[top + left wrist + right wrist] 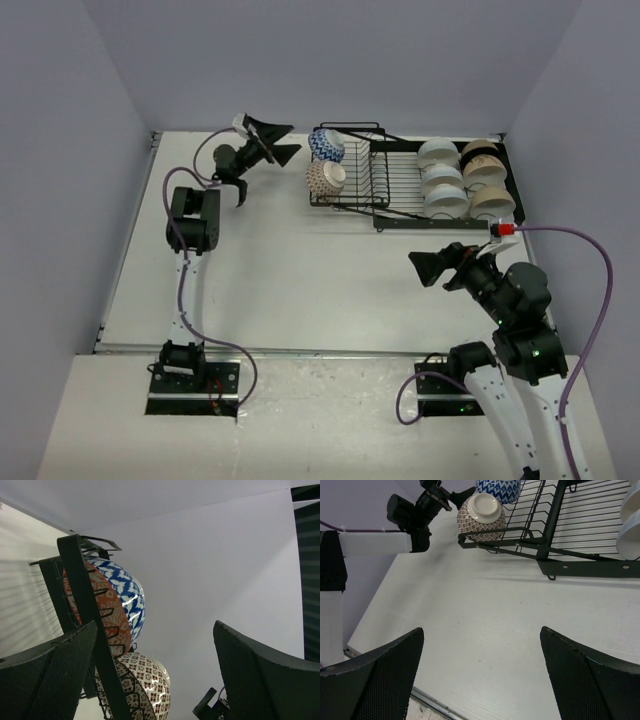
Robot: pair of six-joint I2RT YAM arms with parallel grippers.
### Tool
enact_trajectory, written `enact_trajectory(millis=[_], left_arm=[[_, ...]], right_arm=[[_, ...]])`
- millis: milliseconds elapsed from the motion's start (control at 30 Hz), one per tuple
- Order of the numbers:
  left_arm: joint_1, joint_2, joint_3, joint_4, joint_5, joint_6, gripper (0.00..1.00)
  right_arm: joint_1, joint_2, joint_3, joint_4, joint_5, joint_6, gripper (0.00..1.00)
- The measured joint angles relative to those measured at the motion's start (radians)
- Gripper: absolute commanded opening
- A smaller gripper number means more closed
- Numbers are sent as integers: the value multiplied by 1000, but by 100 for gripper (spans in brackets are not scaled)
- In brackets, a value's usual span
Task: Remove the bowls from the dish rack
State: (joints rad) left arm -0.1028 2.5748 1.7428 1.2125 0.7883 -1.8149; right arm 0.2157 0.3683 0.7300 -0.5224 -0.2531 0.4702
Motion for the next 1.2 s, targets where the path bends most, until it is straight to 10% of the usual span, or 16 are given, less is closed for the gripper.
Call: enact_trajectory(millis=[1200], left_arm=[[-79, 124, 185, 77, -21, -158, 76]], right_arm=[[0, 37, 0, 0, -26, -7, 99]])
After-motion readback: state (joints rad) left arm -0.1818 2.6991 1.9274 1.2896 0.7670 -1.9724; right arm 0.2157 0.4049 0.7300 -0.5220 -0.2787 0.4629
